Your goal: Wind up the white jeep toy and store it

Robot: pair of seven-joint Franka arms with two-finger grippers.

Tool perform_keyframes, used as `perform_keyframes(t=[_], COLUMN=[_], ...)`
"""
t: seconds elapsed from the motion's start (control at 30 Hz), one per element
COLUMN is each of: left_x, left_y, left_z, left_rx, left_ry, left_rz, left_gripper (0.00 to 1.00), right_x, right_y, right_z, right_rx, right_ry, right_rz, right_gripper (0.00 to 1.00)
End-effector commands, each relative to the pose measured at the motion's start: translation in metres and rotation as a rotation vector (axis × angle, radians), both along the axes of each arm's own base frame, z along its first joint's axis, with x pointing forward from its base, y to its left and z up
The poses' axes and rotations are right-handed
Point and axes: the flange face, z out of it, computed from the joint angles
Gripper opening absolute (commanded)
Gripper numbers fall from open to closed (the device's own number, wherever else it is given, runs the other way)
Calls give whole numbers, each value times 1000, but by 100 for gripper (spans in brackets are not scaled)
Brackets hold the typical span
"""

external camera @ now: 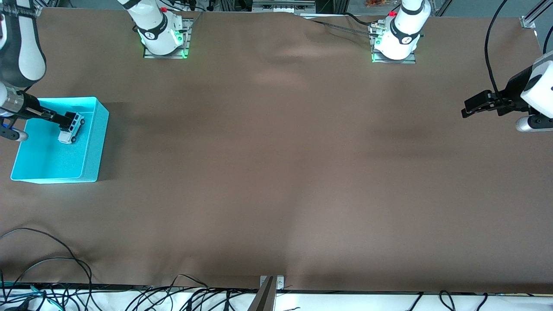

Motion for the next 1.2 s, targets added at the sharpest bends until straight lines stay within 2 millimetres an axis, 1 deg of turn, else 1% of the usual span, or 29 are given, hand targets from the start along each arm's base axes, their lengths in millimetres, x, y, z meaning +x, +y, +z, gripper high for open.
perform_keyframes(t=[0.0, 0.07, 0.17, 0.3, 0.43, 0.63, 0.77, 0.9, 1.0, 1.07, 1.17], left_x=[1, 1, 1, 1, 1, 1, 1, 1, 1, 1, 1], left_y=[4, 4, 4, 4, 4, 4, 4, 3, 4, 3, 2], left_z=[5, 5, 5, 5, 5, 5, 5, 5, 5, 4, 5], left_rx=[-28, -28, -28, -28, -28, -28, -27, -29, -27, -29, -29], left_ry=[-9, -9, -8, -8, -8, -8, -8, -8, -8, -6, -8], left_rz=[-5, -5, -5, -5, -5, -5, -5, -7, -5, -7, -8], left_gripper=[100, 100, 100, 100, 100, 100, 100, 100, 100, 100, 100], right_x=[4, 7, 14, 25, 33, 37, 41, 42, 42, 42, 43], right_y=[24, 30, 38, 67, 85, 105, 127, 144, 158, 162, 170], right_z=[32, 42, 65, 86, 106, 131, 157, 183, 199, 203, 205], right_rx=[17, 21, 30, 57, 56, 64, 90, 101, 117, 120, 124], right_ry=[11, 34, 47, 16, -18, -24, -47, -49, -57, -61, -65], right_rz=[-25, -14, -6, 25, 58, 103, 137, 180, 210, 224, 270], right_gripper=[100, 100, 100, 100, 100, 100, 100, 100, 100, 100, 100])
